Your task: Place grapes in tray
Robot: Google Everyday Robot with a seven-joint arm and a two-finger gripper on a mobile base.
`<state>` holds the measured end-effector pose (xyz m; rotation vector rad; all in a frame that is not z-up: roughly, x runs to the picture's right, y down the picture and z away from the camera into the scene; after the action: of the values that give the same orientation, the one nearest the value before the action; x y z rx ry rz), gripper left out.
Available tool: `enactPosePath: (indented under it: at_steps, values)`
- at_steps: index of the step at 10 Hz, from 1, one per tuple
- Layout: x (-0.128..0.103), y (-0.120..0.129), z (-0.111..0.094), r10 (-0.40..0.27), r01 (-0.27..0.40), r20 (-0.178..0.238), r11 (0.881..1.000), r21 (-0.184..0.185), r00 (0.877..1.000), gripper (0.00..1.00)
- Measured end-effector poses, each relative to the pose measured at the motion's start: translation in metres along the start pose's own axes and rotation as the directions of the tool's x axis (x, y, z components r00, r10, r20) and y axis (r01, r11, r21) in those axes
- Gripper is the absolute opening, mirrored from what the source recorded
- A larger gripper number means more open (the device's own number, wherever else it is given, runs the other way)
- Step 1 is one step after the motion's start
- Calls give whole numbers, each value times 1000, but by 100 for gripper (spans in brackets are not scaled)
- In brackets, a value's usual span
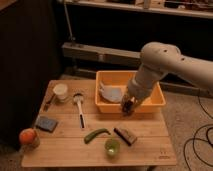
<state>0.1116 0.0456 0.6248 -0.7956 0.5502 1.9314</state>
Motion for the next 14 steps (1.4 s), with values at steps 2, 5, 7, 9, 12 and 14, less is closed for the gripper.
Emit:
enactPosePath:
  at_steps: [2,5,7,9,12,14]
  values:
    - [-43,-6,-22,43,-43,34,999,0,998,0]
    - [-63,-11,-34,75,-75,56,997,0,996,0]
    - [-59,-13,-31,66,-65,72,998,-9,995,0]
    - [-47,-24,-18,3,2,162,1000,-28,987,0]
    - [-51,-14,5,-114,128,274,991,-35,955,0]
    - [-77,-2,3,-144,155,302,988,-14,942,0]
